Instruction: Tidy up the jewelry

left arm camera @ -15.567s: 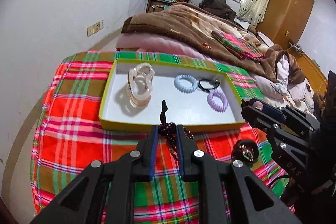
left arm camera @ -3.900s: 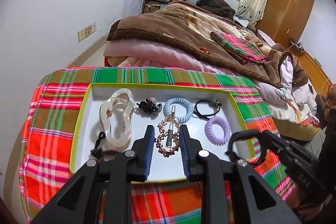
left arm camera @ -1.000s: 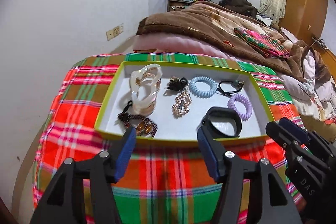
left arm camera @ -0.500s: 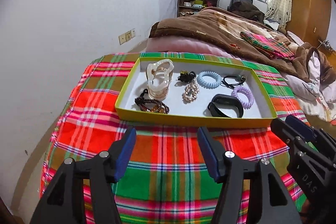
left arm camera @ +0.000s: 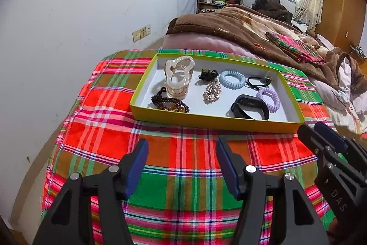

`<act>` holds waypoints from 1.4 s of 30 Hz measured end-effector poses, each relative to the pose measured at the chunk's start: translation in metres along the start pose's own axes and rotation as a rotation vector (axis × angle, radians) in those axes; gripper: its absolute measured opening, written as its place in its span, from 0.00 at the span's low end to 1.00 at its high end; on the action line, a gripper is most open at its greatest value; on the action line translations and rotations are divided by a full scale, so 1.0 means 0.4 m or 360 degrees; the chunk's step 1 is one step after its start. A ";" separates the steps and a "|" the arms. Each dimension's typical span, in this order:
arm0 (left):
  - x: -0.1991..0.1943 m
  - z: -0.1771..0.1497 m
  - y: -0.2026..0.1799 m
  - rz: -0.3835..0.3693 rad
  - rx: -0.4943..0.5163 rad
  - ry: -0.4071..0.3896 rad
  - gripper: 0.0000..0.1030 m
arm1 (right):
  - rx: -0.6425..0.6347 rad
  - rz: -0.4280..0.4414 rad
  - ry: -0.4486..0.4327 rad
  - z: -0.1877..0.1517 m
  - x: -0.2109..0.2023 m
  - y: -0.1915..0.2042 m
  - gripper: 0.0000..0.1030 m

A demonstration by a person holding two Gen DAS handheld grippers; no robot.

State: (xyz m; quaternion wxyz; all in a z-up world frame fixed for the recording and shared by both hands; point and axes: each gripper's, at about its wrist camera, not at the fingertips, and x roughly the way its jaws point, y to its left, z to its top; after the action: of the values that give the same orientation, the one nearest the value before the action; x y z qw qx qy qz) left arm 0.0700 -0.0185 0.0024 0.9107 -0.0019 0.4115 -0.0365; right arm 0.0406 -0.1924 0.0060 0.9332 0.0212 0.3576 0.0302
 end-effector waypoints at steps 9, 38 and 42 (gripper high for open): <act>-0.004 -0.001 -0.006 -0.0003 0.0010 -0.0009 0.61 | 0.0000 0.0003 -0.0001 -0.002 0.005 0.003 0.37; -0.017 0.003 -0.009 0.0022 0.0007 -0.0019 0.61 | -0.0002 0.0010 0.0000 -0.004 0.006 0.013 0.37; -0.016 0.002 -0.010 0.0019 0.0011 -0.0019 0.61 | -0.0003 0.0013 0.0004 -0.003 0.007 0.013 0.37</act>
State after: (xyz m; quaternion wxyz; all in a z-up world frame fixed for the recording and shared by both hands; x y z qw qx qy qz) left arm 0.0662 -0.0220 0.0078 0.9134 0.0035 0.4058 -0.0325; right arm 0.0415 -0.1868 0.0035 0.9326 0.0217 0.3587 0.0342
